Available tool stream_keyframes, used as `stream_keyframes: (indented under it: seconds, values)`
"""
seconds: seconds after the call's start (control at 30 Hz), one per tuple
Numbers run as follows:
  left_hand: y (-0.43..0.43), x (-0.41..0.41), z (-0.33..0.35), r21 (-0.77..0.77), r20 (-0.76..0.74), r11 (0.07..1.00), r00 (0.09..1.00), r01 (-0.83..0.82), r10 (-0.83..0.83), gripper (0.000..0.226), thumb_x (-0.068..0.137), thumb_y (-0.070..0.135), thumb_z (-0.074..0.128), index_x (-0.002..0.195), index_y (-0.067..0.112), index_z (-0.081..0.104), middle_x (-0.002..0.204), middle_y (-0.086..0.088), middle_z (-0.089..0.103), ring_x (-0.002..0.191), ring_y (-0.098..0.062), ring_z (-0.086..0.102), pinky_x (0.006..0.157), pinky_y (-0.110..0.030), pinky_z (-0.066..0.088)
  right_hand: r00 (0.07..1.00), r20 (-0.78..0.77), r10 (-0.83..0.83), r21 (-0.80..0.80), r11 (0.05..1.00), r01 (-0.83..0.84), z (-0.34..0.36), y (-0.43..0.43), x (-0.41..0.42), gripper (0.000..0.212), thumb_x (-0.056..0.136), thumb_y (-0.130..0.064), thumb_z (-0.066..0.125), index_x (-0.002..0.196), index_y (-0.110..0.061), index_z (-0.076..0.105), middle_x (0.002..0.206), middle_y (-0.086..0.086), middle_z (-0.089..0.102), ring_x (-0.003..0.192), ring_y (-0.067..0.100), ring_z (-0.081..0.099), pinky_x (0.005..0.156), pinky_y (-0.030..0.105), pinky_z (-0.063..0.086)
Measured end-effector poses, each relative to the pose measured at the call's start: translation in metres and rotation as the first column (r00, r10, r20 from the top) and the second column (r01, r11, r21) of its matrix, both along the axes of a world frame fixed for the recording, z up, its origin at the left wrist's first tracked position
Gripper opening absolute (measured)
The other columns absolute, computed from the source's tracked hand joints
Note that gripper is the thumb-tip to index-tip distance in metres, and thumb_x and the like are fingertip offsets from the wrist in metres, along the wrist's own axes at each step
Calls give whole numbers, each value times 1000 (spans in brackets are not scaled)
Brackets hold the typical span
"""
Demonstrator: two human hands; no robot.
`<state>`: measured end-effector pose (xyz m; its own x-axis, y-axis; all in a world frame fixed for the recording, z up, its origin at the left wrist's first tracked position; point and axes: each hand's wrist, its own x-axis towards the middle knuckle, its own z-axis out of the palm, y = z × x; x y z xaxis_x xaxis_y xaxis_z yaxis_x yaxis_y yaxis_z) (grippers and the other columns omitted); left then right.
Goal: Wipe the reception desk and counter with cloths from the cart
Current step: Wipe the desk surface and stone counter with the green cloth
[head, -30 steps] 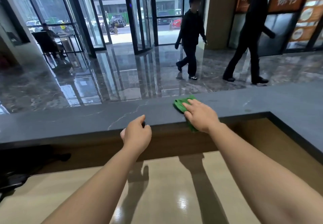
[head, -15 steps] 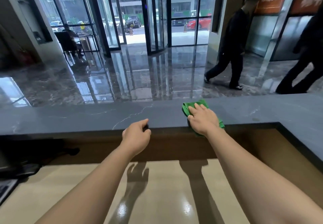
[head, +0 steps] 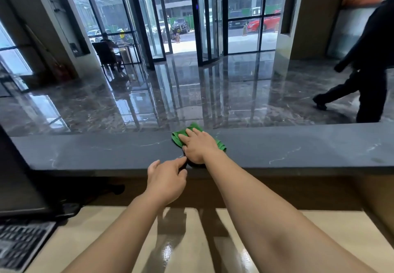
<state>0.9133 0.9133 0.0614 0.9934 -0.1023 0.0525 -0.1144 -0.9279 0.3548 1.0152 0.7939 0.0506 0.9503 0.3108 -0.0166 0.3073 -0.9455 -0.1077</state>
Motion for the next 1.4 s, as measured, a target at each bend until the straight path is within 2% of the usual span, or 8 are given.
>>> stream_keyframes:
  seconds: [0.27, 0.4, 0.5, 0.9, 1.03, 1.17, 1.23, 1.4]
  values:
    - [-14, -5, 11, 111, -8, 994, 1000, 14, -13, 36, 100, 41, 39, 131, 29, 54, 121, 8, 65, 118, -12, 55, 117, -40, 8, 998, -5, -62, 8, 998, 62, -1, -26, 10, 55, 103, -26, 30, 156, -25, 15, 164, 4, 9, 151, 23, 5, 120, 43, 14]
    - [-27, -14, 9, 129, -6, 992, 1000, 11, -10, 39, 100, 40, 40, 135, 27, 50, 139, 7, 54, 139, -8, 35, 118, -43, 2, 984, -9, -178, 22, 984, 179, 3, -84, 1, 53, 104, -27, 28, 156, -24, 16, 163, 5, 10, 150, 24, 6, 120, 43, 13]
    - [-46, -20, 6, 101, -6, 994, 999, 42, -41, 44, 100, 40, 40, 143, 27, 43, 149, 8, 42, 143, -5, 25, 119, -44, -1, 959, -17, -282, 25, 959, 282, 4, -143, -12, 53, 104, -26, 27, 156, -24, 17, 163, 5, 10, 150, 24, 8, 120, 41, 16]
    - [-177, -48, 11, 94, -30, 934, 938, 346, -345, 45, 102, 35, 37, 146, 26, 37, 150, 6, 41, 139, -10, 35, 119, -42, 2, 768, -30, -639, 24, 768, 640, 6, -342, -87, 52, 105, -29, 27, 156, -24, 16, 164, 5, 7, 151, 23, 5, 121, 41, 14]
    - [-189, -48, 14, 200, -58, 910, 932, 363, -359, 42, 102, 33, 37, 143, 25, 41, 148, 4, 44, 136, -12, 39, 117, -42, 5, 700, -28, -714, 25, 699, 714, 8, -367, -98, 54, 104, -25, 30, 156, -22, 17, 163, 6, 9, 150, 25, 8, 121, 42, 15]
    - [-186, -45, 10, 272, -101, 876, 917, 398, -385, 48, 102, 32, 36, 150, 29, 30, 157, 8, 26, 144, -9, 24, 118, -43, 1, 659, -13, -752, 33, 659, 752, 10, -351, -99, 58, 99, -20, 34, 155, -19, 18, 163, 8, 11, 150, 28, 9, 120, 44, 15]
    - [-186, -46, 9, 282, -104, 871, 915, 403, -390, 50, 103, 31, 37, 151, 28, 27, 159, 9, 23, 146, -9, 19, 118, -44, -1, 684, 7, -729, 35, 684, 729, 10, -331, -101, 59, 98, -20, 34, 155, -19, 19, 163, 8, 12, 149, 28, 11, 120, 44, 15]
    - [-190, -46, 10, 297, -110, 879, 927, 374, -358, 50, 102, 31, 38, 151, 29, 28, 158, 8, 23, 146, -10, 20, 118, -44, -4, 844, 68, -532, 60, 847, 529, 6, -264, -110, 55, 98, -20, 35, 153, -21, 24, 163, 6, 13, 149, 26, 11, 121, 44, 14]
